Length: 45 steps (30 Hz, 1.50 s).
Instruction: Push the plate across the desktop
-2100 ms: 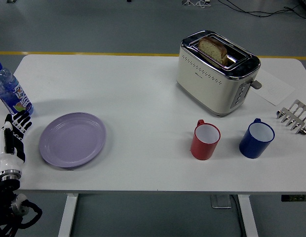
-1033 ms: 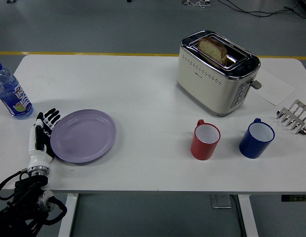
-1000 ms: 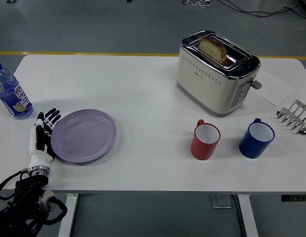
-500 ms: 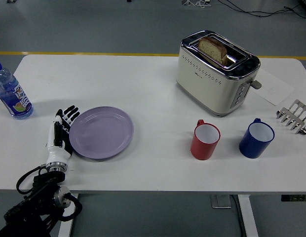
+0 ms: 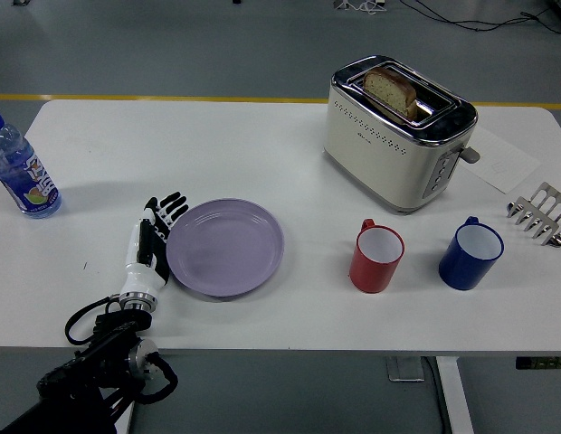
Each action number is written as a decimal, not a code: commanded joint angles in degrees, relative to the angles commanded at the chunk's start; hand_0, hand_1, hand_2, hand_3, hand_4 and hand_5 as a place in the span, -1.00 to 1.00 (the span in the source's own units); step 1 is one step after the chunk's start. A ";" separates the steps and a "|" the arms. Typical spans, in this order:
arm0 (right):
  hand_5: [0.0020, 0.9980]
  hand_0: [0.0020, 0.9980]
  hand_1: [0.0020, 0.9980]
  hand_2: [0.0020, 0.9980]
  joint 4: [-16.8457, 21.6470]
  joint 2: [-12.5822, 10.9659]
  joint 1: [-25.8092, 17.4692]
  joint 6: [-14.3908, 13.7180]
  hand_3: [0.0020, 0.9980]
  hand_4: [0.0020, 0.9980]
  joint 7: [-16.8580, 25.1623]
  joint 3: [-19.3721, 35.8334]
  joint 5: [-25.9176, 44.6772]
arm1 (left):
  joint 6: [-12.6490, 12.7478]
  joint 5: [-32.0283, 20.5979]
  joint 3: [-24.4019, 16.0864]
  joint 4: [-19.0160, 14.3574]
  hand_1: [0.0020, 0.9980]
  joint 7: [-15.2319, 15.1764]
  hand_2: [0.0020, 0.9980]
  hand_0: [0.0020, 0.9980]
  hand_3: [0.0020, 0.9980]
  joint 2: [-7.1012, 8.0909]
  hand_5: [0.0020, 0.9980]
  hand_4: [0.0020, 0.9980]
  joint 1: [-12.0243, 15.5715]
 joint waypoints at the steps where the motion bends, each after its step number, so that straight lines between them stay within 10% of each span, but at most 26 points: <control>1: -0.50 0.21 0.03 0.17 0.00 -0.03 0.05 0.00 0.15 -0.28 0.03 -0.17 0.25 | 0.12 -0.45 0.62 0.12 0.56 0.00 0.52 0.55 0.34 -0.19 1.00 -0.11 -0.34; 30: -0.50 0.21 0.03 0.17 0.00 -0.13 0.21 -0.07 0.15 -0.28 0.24 -1.32 1.84 | -0.09 -4.52 11.38 -1.10 0.56 0.00 0.52 0.54 0.33 -0.49 1.00 -0.13 -5.33; 45: -0.50 0.21 0.03 0.17 0.00 -0.24 0.09 -0.07 0.15 -0.28 0.31 -1.21 1.80 | 0.66 -2.60 8.74 -3.01 0.56 0.00 0.53 0.54 0.33 -0.49 0.97 -0.14 -5.33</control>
